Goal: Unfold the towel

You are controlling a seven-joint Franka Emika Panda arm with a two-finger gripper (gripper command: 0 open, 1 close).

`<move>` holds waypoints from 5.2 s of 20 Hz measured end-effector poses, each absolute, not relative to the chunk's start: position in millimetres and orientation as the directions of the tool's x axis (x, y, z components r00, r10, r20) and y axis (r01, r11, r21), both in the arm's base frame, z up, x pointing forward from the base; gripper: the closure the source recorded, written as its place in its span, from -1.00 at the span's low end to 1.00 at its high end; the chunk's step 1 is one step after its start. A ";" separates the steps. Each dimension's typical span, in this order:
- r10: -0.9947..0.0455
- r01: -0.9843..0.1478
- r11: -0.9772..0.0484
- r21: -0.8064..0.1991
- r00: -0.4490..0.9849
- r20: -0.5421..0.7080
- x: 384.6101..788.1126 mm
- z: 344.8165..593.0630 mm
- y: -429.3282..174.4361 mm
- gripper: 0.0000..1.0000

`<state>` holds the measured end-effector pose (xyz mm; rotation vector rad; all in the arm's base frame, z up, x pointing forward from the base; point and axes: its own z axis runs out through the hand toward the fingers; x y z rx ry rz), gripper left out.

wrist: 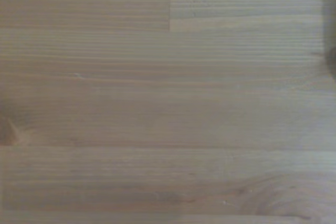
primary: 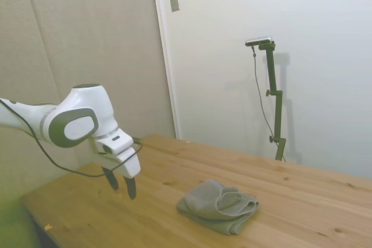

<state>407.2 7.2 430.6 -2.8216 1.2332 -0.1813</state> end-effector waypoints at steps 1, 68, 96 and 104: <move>-0.735 -0.728 -0.678 -0.100 0.673 0.083 407.4 430.3 6.8 -1.00; -0.797 -0.701 -0.494 -0.513 0.601 -0.054 459.4 391.4 -327.2 1.00; -0.510 -0.460 -0.748 -0.478 0.860 -0.029 562.4 386.5 -11.4 -1.00; -0.531 -0.483 -0.755 -0.442 0.847 -0.019 561.4 393.1 -15.1 -1.00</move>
